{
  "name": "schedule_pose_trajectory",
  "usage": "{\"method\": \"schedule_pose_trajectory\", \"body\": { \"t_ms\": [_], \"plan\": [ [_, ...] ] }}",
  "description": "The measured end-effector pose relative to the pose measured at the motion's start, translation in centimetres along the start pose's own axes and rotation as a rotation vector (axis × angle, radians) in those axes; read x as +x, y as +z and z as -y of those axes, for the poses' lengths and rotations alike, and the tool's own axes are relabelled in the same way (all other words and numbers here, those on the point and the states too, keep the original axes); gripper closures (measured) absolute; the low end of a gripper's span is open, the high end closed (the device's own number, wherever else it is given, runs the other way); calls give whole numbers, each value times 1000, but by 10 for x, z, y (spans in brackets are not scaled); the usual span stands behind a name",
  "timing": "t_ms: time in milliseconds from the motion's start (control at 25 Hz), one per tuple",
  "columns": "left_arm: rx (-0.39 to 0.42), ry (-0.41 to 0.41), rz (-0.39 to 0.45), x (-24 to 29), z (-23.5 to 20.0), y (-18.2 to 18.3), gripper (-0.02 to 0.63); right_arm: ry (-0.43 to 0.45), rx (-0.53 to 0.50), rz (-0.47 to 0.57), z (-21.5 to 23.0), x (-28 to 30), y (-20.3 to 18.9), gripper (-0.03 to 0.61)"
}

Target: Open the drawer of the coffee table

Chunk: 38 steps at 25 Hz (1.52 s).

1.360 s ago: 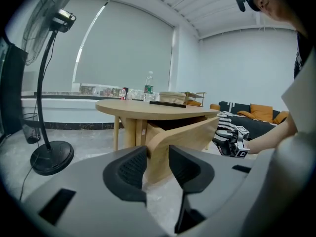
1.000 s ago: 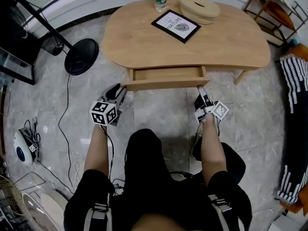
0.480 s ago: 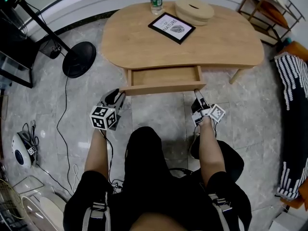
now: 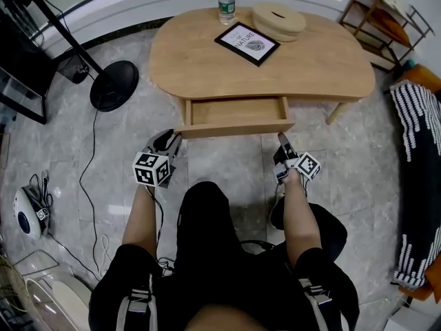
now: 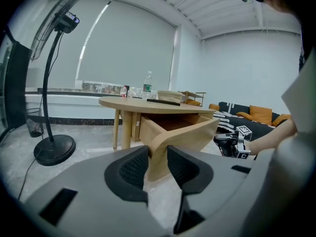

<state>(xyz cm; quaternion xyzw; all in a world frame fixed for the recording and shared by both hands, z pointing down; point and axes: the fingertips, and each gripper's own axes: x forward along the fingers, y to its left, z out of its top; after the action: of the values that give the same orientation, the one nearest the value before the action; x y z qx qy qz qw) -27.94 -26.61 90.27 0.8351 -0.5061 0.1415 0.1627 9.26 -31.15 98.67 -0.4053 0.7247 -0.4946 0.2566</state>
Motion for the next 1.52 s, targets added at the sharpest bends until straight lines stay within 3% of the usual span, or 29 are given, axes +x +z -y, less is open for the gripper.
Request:
{"method": "schedule_pose_trajectory", "body": {
  "t_ms": [160,280,440,600,720,840,960,1240,1520],
  "plan": [
    [21,27,-8,-1,0,-10,476,-60,-46,-14,4,-2,-4,512],
    [-7,45,11,-2,0,-13,486,-121,-93,-11,10,-12,-1,524],
    [-13,76,29,-9,-3,-9,489,-244,-219,68,6,-28,29,542],
    [-12,145,66,-27,-12,5,506,-385,-415,180,-26,-40,78,566],
    [-8,211,112,-44,-20,31,553,-476,-678,220,-74,-39,101,566],
    [26,249,159,-55,-19,67,575,-435,-970,211,-147,-21,94,567],
    [44,250,182,-56,-4,98,589,-344,-1120,215,-216,1,72,568],
    [63,216,237,-48,57,141,592,-190,-1267,209,-311,36,8,568],
    [54,199,274,-28,87,160,593,-123,-1242,209,-323,43,7,566]
  ]
}}
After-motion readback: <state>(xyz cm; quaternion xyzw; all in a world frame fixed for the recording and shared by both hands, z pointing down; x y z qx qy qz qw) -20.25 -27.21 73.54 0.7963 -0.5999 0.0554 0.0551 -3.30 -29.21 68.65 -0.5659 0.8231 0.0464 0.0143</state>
